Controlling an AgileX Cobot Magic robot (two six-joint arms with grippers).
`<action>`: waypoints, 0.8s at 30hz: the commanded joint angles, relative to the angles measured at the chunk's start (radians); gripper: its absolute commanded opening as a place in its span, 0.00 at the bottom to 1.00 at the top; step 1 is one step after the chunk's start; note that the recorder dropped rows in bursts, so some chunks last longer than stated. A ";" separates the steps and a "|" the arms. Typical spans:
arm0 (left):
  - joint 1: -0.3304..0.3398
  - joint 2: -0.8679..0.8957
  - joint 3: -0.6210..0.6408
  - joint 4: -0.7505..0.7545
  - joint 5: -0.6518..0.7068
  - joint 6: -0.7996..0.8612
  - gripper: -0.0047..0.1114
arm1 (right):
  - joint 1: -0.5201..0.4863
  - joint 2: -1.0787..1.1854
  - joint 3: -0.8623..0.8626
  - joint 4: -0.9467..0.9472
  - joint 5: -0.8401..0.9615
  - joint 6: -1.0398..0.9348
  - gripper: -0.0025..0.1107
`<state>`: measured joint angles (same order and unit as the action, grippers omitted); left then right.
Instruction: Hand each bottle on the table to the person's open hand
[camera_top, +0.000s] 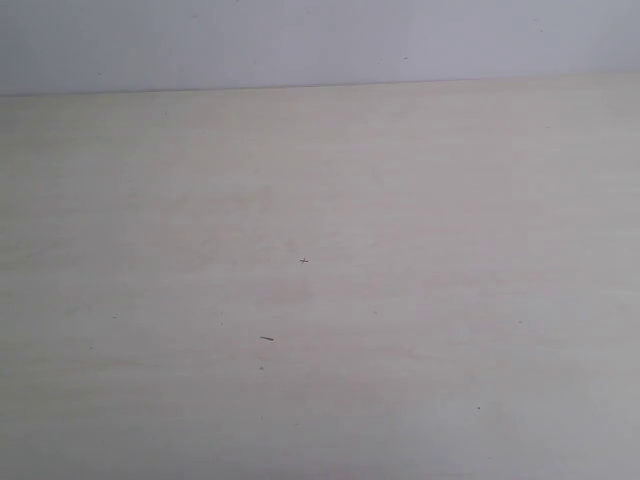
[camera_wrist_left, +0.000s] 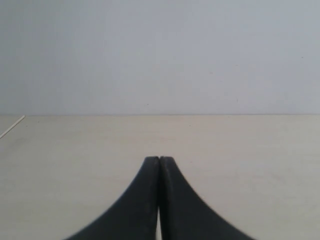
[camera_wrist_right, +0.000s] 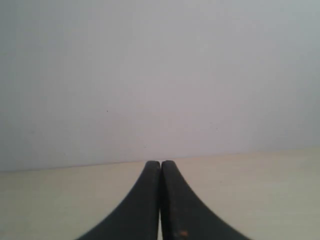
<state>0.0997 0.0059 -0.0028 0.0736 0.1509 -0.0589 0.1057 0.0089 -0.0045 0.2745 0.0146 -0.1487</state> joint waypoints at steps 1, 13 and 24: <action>-0.004 -0.006 0.003 0.002 -0.004 -0.001 0.05 | -0.006 0.003 0.004 -0.280 0.017 0.199 0.02; -0.004 -0.006 0.003 0.002 -0.004 -0.001 0.05 | -0.006 0.003 0.004 -0.266 0.044 0.202 0.02; -0.004 -0.006 0.003 0.002 -0.004 -0.001 0.05 | -0.006 0.003 0.004 -0.266 0.044 0.202 0.02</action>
<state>0.0997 0.0059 -0.0028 0.0736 0.1509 -0.0589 0.1057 0.0089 -0.0045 0.0133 0.0572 0.0485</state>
